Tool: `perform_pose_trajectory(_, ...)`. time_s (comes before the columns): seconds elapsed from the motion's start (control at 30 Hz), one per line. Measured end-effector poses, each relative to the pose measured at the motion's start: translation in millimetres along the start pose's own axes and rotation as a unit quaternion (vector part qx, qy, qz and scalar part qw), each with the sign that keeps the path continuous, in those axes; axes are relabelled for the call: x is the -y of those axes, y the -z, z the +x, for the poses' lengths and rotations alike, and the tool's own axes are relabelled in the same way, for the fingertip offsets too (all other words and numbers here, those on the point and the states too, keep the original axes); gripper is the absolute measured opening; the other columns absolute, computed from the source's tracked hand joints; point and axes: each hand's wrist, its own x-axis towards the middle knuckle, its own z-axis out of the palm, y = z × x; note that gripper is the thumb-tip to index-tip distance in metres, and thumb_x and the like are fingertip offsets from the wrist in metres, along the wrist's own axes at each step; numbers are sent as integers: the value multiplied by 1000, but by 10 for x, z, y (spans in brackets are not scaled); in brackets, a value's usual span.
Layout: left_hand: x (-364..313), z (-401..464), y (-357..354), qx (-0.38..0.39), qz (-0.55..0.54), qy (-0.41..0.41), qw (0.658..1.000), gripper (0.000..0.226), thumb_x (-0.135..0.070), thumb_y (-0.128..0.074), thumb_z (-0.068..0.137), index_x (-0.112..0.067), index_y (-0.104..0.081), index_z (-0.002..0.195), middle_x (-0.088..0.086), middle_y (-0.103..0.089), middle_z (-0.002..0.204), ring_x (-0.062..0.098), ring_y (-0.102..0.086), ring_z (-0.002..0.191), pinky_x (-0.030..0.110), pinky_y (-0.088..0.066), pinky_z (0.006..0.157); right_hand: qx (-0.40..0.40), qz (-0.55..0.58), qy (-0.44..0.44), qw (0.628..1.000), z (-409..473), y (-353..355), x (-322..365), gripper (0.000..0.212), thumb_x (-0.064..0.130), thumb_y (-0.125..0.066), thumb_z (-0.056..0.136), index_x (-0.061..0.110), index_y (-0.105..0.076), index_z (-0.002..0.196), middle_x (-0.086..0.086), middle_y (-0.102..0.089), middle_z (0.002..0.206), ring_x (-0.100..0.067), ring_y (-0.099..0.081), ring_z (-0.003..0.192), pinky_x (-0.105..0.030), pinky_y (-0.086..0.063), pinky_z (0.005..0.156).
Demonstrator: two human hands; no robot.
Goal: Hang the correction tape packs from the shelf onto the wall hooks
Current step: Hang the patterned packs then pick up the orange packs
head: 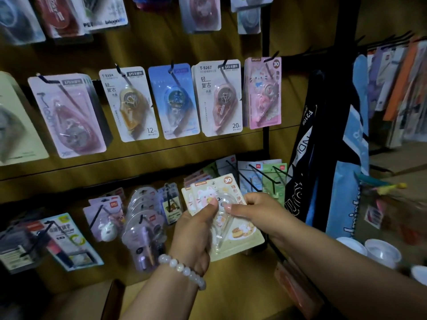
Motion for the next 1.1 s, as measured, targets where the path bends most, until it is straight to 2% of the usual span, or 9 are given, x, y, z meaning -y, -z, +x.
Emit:
perform_pose_trajectory(0.1, -12, 13, 11, -17, -10, -6, 1000, 30, -22, -60, 94, -2, -65, 116, 22, -74, 101, 39, -73, 91, 51, -59, 80, -24, 36, -2, 999, 25, 95, 14, 22, 21, -75, 80, 4, -71, 93, -11, -77, 83, -25, -73, 72, -35, -60, 70)
perform_pose_trajectory(0.17, -24, 23, 21, -28, -17, -7, 999, 31, -17, -60, 94, -1, -60, 121, 21, -74, 104, 38, -73, 91, 45, -59, 73, -46, 52, 6, 998, 42, 196, 43, 22, 19, -73, 82, 2, -72, 96, -11, -77, 84, -25, -73, 72, -36, -60, 70)
perform_pose_trajectory(0.3, -52, 18, 22, -46, -5, -14, 999, 28, -6, -60, 92, 1, -58, 119, 24, -73, 104, 39, -72, 85, 37, -59, 55, -98, 97, 61, 989, 73, 447, 197, 14, 19, -66, 88, 6, -71, 94, -8, -76, 79, -21, -71, 64, -29, -56, 57)
perform_pose_trajectory(0.47, -63, -32, -61, -28, -6, -6, 1000, 18, -5, -57, 94, -1, -58, 111, 25, -74, 99, 40, -73, 82, 40, -59, 53, -171, 137, 150, 964, 206, 804, 628, 14, 19, -61, 91, 9, -69, 96, -12, -73, 95, -23, -68, 81, -38, -55, 80)
perform_pose_trajectory(0.63, -28, 20, -107, -22, -4, -3, 1000, 23, -3, -57, 93, 3, -59, 115, 26, -74, 95, 44, -72, 83, 49, -60, 64, -216, 165, 230, 935, 377, 1115, 1060, 7, 18, -63, 90, 14, -68, 88, -2, -74, 83, -15, -70, 74, -33, -58, 76)
perform_pose_trajectory(0.77, -28, 34, -119, -17, -1, 1, 1000, 20, -1, -57, 92, 2, -59, 112, 26, -74, 93, 44, -72, 83, 50, -60, 69, -225, 157, 235, 933, 498, 1247, 1242, 10, 21, -66, 88, 12, -70, 92, -7, -74, 93, -19, -69, 85, -37, -56, 86)
perform_pose_trajectory(0.83, -22, 51, -113, -19, -1, 0, 1000, 20, -1, -58, 92, 3, -59, 111, 26, -75, 92, 43, -73, 82, 49, -60, 69, -218, 159, 232, 935, 537, 1246, 1269, 9, 19, -65, 89, 11, -68, 90, -3, -74, 86, -14, -69, 78, -31, -58, 78)
perform_pose_trajectory(0.93, -4, 90, -88, -24, -7, 5, 1000, 23, -2, -59, 91, 1, -58, 113, 25, -75, 92, 43, -73, 80, 48, -60, 65, -206, 167, 227, 937, 585, 1203, 1263, 11, 19, -63, 91, 13, -65, 82, 9, -69, 58, -1, -62, 52, -16, -50, 51)
perform_pose_trajectory(1.1, 43, 149, -35, -10, -9, 14, 1000, 27, -4, -58, 91, 2, -61, 118, 25, -74, 100, 44, -72, 88, 48, -59, 68, -207, 166, 217, 939, 651, 1182, 1234, 12, 22, -63, 91, 12, -67, 94, -1, -73, 86, -10, -70, 70, -23, -54, 58)
